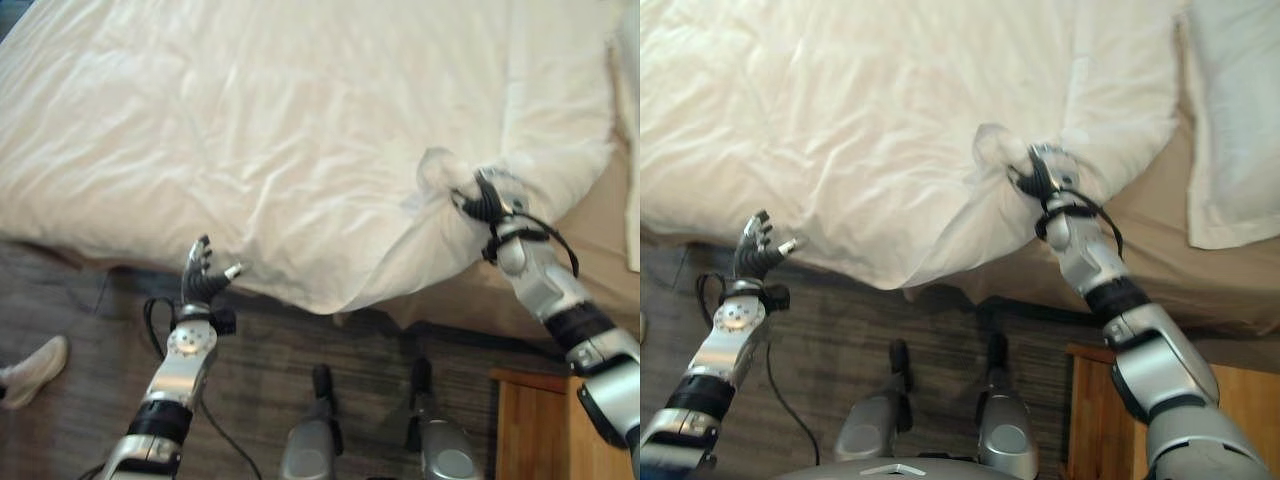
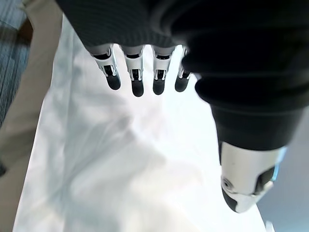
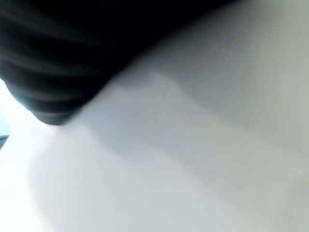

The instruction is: Making the bed.

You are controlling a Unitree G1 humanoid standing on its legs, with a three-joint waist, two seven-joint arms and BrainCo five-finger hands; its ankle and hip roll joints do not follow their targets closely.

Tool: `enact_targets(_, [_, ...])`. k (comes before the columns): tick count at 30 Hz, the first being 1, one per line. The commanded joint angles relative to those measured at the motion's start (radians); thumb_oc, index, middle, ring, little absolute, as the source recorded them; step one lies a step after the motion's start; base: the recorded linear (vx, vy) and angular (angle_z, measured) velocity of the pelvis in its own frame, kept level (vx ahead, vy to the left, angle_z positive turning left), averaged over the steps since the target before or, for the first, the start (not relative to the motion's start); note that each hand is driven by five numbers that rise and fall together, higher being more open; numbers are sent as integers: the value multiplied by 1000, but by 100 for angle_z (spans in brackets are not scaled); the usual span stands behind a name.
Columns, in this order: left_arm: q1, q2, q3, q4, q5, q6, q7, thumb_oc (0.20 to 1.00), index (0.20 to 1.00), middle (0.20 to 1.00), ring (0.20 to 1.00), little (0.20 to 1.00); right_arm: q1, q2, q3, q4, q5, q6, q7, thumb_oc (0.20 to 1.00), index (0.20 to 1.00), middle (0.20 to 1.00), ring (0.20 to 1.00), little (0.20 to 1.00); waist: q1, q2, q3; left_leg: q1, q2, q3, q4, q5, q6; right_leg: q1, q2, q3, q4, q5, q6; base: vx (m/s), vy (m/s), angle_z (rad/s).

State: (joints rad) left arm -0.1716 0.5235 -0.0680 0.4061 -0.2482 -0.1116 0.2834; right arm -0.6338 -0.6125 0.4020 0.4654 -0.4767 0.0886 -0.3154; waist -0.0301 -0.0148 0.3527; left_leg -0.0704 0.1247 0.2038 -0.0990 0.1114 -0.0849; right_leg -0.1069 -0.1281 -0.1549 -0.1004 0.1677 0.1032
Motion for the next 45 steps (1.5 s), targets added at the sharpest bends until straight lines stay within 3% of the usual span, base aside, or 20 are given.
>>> enact_targets(1, [15,-8,13,-9,72,-19,-14,1000,1000,1000,1000,1000,41,-34,-9,-12,-41,-10,-3,200,200,200,200,200,-18,-26,-121,52,-16,57,12,-110,5,31,-29,65,16,-161,28,37,10,-33])
enact_targets(8, [82,-24,46,-55,72,-14,-40,1000,1000,1000,1000,1000,220,-14,-74,3,-24,-21,43,200,200,200,200,200,-67,-29,-167,117,-1,125,12,-125,8,35,-15,143,13,-153,27,25,-12,-39])
enact_targets(9, [89,-31,48,-57,72,-14,-42,1000,1000,1000,1000,1000,240,3,-80,7,-10,-23,46,1000,1000,1000,1000,1000,-71,-26,-170,123,1,134,12,-127,8,35,-13,152,13,-153,26,14,-17,-43])
enact_targets(17, [147,-99,54,-70,91,-15,-41,1000,1000,1000,1000,1000,470,129,-142,136,26,-27,42,1000,1000,1000,1000,1000,-105,-2,-180,150,12,144,12,-129,5,50,-9,167,13,-159,23,8,-7,-14])
enact_targets(23, [173,-141,43,-59,91,-17,-30,1000,1000,1000,1000,1000,569,214,-160,340,40,-19,7,1000,1000,1000,1000,1000,-120,6,-181,156,11,139,12,-130,3,64,-11,155,13,-164,23,0,0,0])
enact_targets(27, [141,-158,-3,-11,91,-13,3,1000,1000,1000,1000,1000,579,291,-161,664,96,17,-31,1000,1000,1000,1000,1000,-121,4,-185,163,10,136,12,-133,3,74,-11,148,13,-167,24,0,0,0])
enact_targets(30, [133,-160,-10,-6,86,-13,10,1000,1000,1000,1000,1000,582,297,-182,717,125,28,-36,1000,1000,1000,1000,1000,-122,2,-186,164,10,136,12,-134,2,77,-11,145,13,-168,25,0,0,0])
enact_targets(33, [126,-156,-13,9,67,-11,25,1000,1000,1000,1000,1000,602,301,-275,813,238,41,-71,1000,1000,1000,1000,1000,-124,-5,-192,168,13,134,12,-135,1,84,-12,137,13,-169,27,0,0,0])
enact_targets(36, [136,-149,11,-2,36,-12,35,1000,1000,1000,1000,1000,605,271,-366,705,343,17,-121,1000,1000,1000,1000,1000,-128,-18,-198,171,18,136,12,-136,0,88,-12,134,13,-168,29,2,-2,3])
enact_targets(37, [144,-152,22,-13,34,-11,39,1000,1000,1000,1000,1000,617,255,-393,606,369,8,-137,473,473,473,473,473,-132,-22,-198,176,19,139,12,-137,0,90,-11,136,13,-168,30,21,8,-6])
enact_targets(38, [153,-160,37,-21,33,-10,44,1000,1000,1000,1000,1000,626,241,-423,482,388,-6,-156,200,200,200,200,200,-140,-25,-198,181,20,143,12,-143,0,93,-12,139,13,-171,31,28,22,-12])
enact_targets(39, [164,-169,57,-34,39,-6,49,1000,1000,1000,1000,1000,644,212,-476,247,392,-25,-178,200,200,200,200,200,-148,-28,-202,184,22,145,12,-145,0,92,-11,143,13,-170,32,13,13,-14])
enact_targets(40, [164,-169,56,-35,40,-5,49,1000,1000,1000,1000,1000,648,213,-478,241,391,-21,-177,200,200,200,200,200,-146,-28,-205,178,22,146,12,-139,-1,86,-10,145,13,-165,30,1,9,-11])
enact_targets(43, [165,-176,71,-53,40,-9,49,1000,1000,1000,1000,1000,604,202,-535,53,462,-92,-216,200,200,200,200,200,-145,-28,-212,177,24,145,12,-139,-1,82,-11,145,13,-165,28,3,7,-4])
enact_targets(44, [161,-170,75,-67,34,-12,45,1000,1000,1000,1000,1000,570,207,-549,-1,520,-124,-214,200,200,200,200,200,-143,-27,-211,179,24,143,12,-139,0,82,-11,145,13,-165,27,0,0,0])
enact_targets(45, [161,-165,84,-87,18,-13,36,1000,1000,1000,1000,1000,526,243,-577,-70,685,-202,-172,200,200,200,200,200,-137,-27,-213,182,25,140,12,-144,0,85,-12,145,13,-169,27,0,0,0])
